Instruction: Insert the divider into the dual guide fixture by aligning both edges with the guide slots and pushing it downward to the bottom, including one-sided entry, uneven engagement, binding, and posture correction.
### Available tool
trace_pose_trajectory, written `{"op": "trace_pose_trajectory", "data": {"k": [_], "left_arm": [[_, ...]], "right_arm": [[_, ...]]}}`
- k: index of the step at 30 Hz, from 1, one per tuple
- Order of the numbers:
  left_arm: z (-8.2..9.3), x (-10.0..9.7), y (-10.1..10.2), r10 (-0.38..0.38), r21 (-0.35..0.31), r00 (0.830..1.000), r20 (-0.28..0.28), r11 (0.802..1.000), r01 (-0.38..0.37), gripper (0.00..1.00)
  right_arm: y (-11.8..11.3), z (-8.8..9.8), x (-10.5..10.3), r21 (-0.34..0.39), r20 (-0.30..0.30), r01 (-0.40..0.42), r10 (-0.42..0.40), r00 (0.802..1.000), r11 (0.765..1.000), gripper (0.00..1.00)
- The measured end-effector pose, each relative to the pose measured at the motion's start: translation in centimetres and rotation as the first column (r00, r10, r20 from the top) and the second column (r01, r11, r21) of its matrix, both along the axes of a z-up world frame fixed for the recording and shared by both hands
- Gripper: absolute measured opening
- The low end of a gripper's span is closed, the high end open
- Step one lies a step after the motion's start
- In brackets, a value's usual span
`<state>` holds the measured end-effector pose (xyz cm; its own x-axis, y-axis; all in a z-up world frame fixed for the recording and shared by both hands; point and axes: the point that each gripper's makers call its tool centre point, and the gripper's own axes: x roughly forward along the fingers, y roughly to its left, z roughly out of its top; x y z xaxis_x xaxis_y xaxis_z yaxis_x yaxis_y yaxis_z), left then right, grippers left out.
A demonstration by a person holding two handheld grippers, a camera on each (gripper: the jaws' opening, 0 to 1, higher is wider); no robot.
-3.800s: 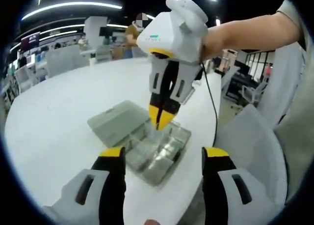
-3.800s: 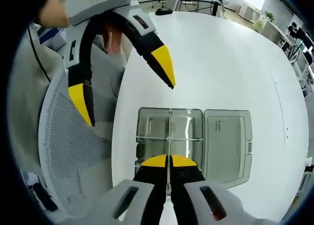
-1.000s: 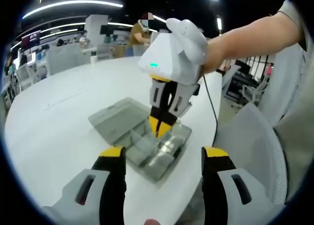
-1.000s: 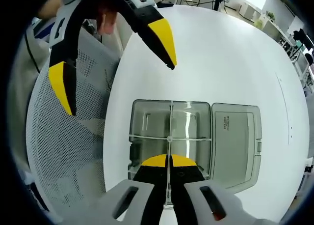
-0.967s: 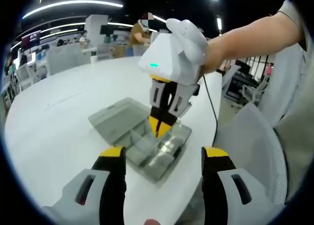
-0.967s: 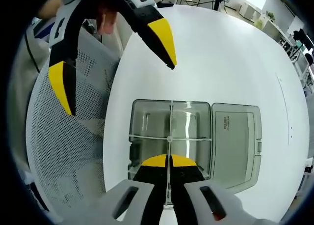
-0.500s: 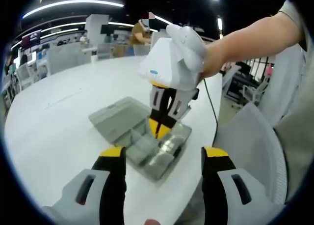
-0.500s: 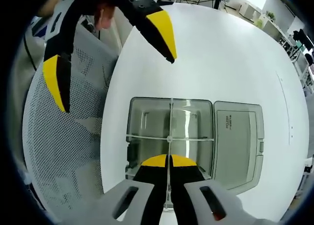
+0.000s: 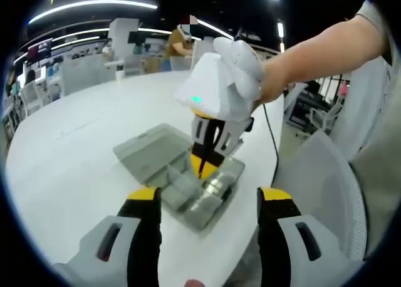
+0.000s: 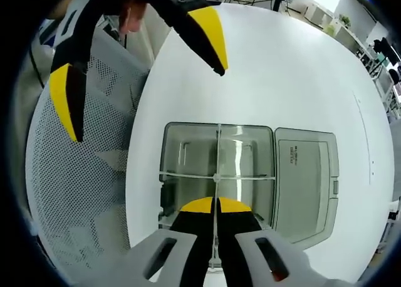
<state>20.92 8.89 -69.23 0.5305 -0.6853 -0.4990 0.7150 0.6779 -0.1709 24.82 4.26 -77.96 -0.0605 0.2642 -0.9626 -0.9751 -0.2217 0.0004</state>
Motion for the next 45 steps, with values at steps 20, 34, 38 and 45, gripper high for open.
{"op": "trace_pose_trajectory", "data": {"k": [20,34,38,45], "left_arm": [[0.08,-0.25,-0.02,-0.010,0.013,1.000,-0.003,1.000,0.010,0.61],[-0.04,-0.30,-0.17,-0.017,0.022,1.000,-0.008,1.000,0.017,0.61],[-0.15,-0.35,-0.22,-0.019,0.023,1.000,-0.011,1.000,0.019,0.61],[-0.47,-0.36,-0.30,-0.021,0.025,1.000,-0.020,0.999,0.022,0.61]], "right_arm": [[0.10,-0.14,-0.17,0.018,0.020,-0.008,0.008,1.000,1.000,0.00],[-0.14,-0.41,-0.32,0.048,0.019,0.004,-0.005,1.000,0.999,0.02],[-0.31,-0.38,-0.24,0.064,0.017,0.026,-0.027,0.999,0.998,0.05],[-0.63,-0.06,0.02,0.095,0.008,0.074,-0.075,0.997,0.993,0.09]]}}
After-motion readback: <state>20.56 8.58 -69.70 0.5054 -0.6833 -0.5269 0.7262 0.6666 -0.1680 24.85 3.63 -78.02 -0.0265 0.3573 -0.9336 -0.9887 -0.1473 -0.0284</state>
